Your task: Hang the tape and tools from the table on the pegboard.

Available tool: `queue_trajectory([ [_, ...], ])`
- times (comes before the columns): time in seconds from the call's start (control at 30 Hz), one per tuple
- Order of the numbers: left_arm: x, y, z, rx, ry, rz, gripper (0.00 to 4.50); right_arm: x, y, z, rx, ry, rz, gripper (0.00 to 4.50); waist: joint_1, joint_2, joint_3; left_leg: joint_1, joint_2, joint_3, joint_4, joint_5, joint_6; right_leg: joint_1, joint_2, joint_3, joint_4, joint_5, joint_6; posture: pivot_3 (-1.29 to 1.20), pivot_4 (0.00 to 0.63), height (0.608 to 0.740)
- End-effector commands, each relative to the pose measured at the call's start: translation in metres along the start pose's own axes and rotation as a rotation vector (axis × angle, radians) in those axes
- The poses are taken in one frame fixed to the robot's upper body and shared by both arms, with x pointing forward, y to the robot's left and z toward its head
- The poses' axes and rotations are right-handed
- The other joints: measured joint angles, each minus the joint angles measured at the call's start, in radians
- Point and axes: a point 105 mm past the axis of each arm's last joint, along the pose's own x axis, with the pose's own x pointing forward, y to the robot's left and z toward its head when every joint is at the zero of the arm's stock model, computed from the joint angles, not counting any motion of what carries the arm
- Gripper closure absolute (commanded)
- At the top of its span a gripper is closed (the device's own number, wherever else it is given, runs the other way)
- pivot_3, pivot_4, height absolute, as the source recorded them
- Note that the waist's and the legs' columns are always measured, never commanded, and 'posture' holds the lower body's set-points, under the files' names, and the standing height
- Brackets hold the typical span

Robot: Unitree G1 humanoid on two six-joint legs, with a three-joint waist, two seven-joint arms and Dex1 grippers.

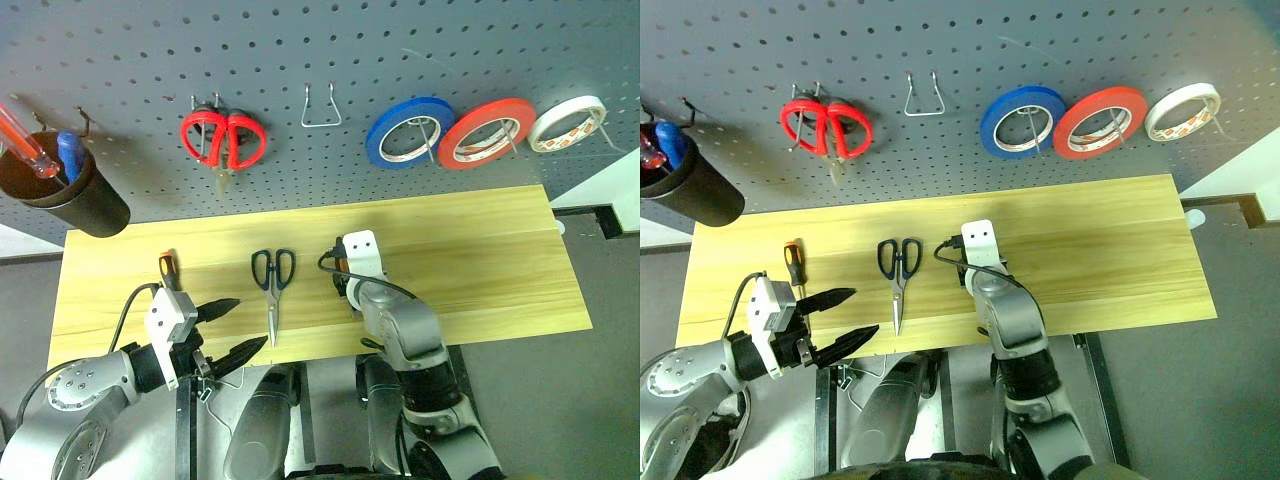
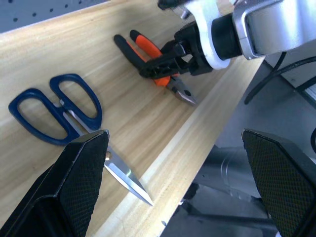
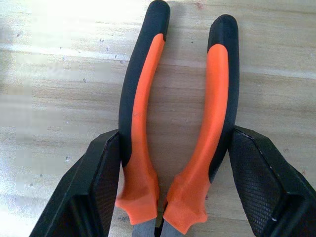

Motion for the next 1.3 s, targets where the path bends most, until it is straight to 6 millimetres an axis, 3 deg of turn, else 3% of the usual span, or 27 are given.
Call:
queue_trajectory([
  [0.03, -0.002, -0.001, 0.016, 0.017, -0.08, -0.016, 0.0, -0.04, 0.008, 0.014, -0.032, -0.164, 0.192, 1.61, 0.002, 0.0, 0.003, -0.001, 0.0, 0.0, -0.001, 0.0, 0.0, 0.0, 0.0, 0.0, -0.001, 0.0, 0.0, 0.03, 0.465, 0.71],
  [0.27, -0.01, 0.004, 0.04, 0.004, -0.19, -0.046, 0.0, -0.085, -0.02, 0.005, -0.091, -0.212, 0.268, 1.61, -0.003, -0.001, 0.004, -0.002, 0.002, 0.0, -0.001, 0.001, -0.001, -0.001, 0.001, -0.001, -0.003, 0.0, 0.0, 0.02, 0.439, 0.71],
  [0.4, -0.017, 0.004, 0.068, 0.011, -0.313, -0.046, 0.0, -0.109, -0.021, 0.002, -0.126, -0.256, 0.388, 1.61, 0.004, -0.001, 0.004, -0.002, 0.002, 0.0, -0.001, 0.001, -0.002, -0.001, 0.0, -0.002, -0.003, 0.0, 0.0, 0.03, 0.422, 0.71],
  [0.57, -0.023, 0.004, 0.09, 0.06, -0.392, -0.05, 0.0, -0.139, -0.023, 0.01, -0.143, -0.373, 0.543, 1.61, 0.006, -0.003, 0.003, -0.002, 0.002, 0.0, 0.0, 0.001, -0.002, 0.0, 0.0, -0.003, -0.003, 0.0, 0.0, 0.05, 0.394, 0.71],
  [0.73, -0.018, 0.013, 0.12, 0.136, -0.47, -0.074, 0.0, -0.162, -0.024, 0.031, -0.114, -0.507, 0.674, 1.61, 0.027, -0.005, 0.0, -0.002, 0.002, 0.0, 0.003, 0.002, -0.003, 0.0, 0.001, -0.004, 0.0, 0.0, 0.0, 0.07, 0.348, 0.71],
  [1.0, -0.023, 0.028, 0.135, 0.246, -0.48, -0.061, 0.0, -0.208, -0.033, 0.09, -0.116, -0.846, 0.743, 1.61, 0.033, -0.008, -0.004, -0.002, 0.001, -0.002, 0.01, 0.002, -0.003, 0.003, 0.001, -0.006, 0.002, 0.002, 0.0, 0.09, 0.31, 0.71],
  [1.2, -0.028, 0.038, 0.157, 0.346, -0.548, -0.038, 0.0, -0.222, -0.029, 0.118, -0.137, -0.957, 0.742, 1.61, 0.047, -0.011, -0.01, -0.002, 0.001, -0.003, 0.012, 0.002, -0.003, 0.004, 0.001, -0.007, 0.002, 0.003, 0.0, 0.1, 0.288, 0.71],
  [1.3, -0.026, 0.043, 0.156, 0.35, -0.558, -0.031, 0.0, -0.221, -0.028, 0.132, -0.124, -1.003, 0.72, 1.61, 0.051, -0.012, -0.016, -0.002, 0.001, -0.002, 0.012, 0.002, -0.003, 0.004, 0.001, -0.007, 0.002, 0.003, 0.0, 0.1, 0.278, 0.71],
])
